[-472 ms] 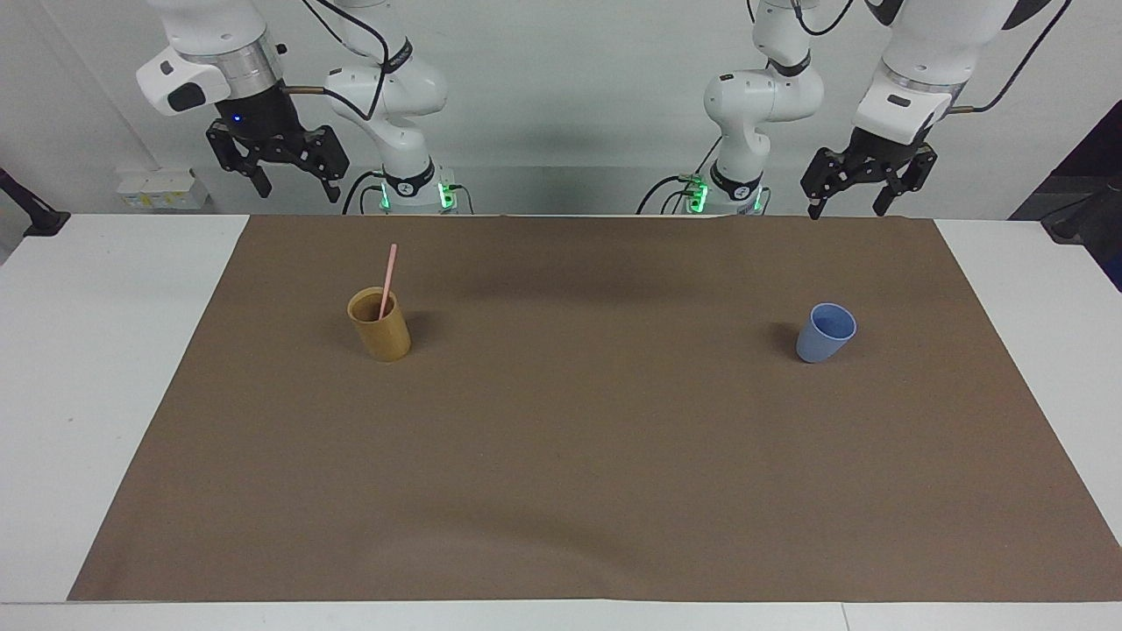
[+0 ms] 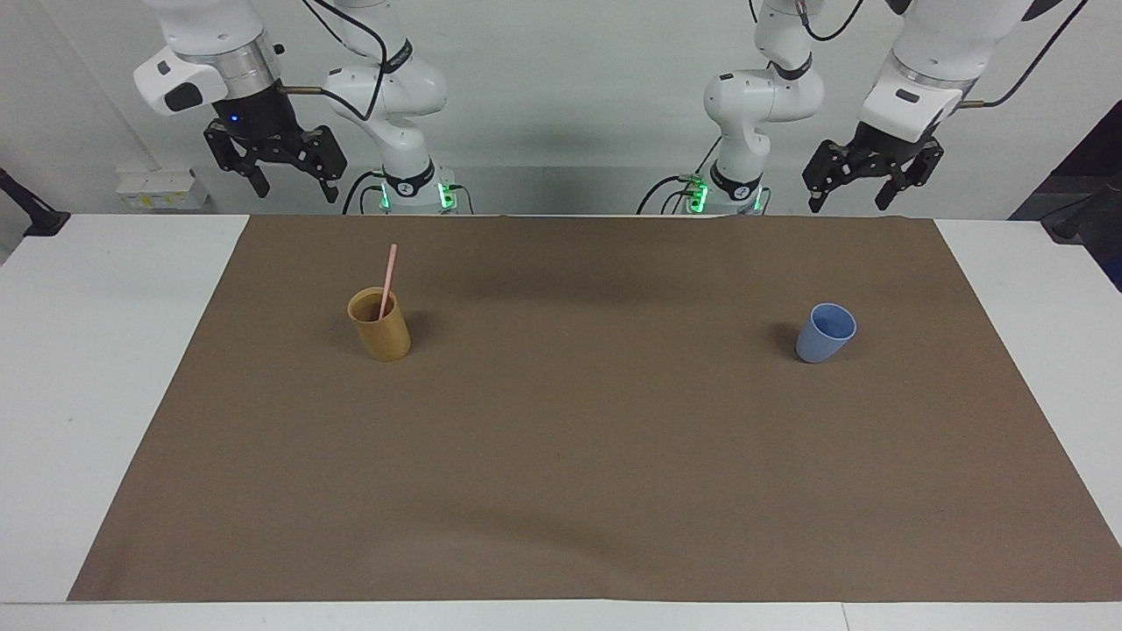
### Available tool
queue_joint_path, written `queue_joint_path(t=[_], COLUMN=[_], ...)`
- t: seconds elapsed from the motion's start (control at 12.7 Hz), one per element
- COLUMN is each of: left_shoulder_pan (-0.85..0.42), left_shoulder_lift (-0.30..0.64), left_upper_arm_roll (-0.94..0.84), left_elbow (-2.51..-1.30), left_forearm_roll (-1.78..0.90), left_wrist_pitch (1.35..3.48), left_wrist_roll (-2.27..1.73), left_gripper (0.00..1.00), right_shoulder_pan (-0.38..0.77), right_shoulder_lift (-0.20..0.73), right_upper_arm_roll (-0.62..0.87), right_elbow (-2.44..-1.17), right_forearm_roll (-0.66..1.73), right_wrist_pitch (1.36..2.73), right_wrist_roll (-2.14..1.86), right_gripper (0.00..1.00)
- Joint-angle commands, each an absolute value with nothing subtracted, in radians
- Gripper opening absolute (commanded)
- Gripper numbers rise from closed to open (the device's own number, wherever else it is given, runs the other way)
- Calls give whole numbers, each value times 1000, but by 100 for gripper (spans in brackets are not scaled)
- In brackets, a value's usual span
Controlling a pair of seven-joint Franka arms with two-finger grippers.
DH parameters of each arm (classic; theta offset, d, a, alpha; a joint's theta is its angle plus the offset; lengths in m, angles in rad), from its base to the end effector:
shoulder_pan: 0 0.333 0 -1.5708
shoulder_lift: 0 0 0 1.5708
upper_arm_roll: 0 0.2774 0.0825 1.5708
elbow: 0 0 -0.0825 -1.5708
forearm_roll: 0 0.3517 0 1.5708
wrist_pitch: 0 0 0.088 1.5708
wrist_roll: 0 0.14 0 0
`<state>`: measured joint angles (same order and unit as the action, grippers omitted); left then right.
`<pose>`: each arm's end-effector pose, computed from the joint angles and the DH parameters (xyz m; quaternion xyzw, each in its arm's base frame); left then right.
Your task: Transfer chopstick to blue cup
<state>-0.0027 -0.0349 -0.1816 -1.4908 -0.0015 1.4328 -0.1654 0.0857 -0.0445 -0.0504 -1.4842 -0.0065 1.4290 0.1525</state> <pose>0.4888 -0.0930 0.5931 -0.9999 0.0095 0.0112 0.0044 0.4942 0.0159 0.6006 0.9982 -0.0590 -0.0052 0.0026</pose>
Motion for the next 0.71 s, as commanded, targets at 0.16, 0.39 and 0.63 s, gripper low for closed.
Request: queue_joint_path(t=[0.16,0.39,0.63], left_shoulder_pan=[-28,-25,-28], left_shoulder_lift=[-17,-34,-43], left_upper_arm_roll=[-146,-150,-152], left_elbow=[-1453,-1460,-1474], left_forearm_roll=[-9,-11,-12], left_wrist_pitch=[1397,1407,1402], left_wrist_roll=[-181,-178,-179], left_gripper=[100,100,100], right_shoulder_pan=[77,77,77], right_shoulder_lift=[-57,-57,-57], right_upper_arm_roll=[-52,-52,-52], right_elbow=[-1491,-1491,-1491], right_forearm_roll=[15,15,15], right_wrist_pitch=[1422,1422,1422], right_wrist_roll=[135,135,135], right_gripper=[100,100,100])
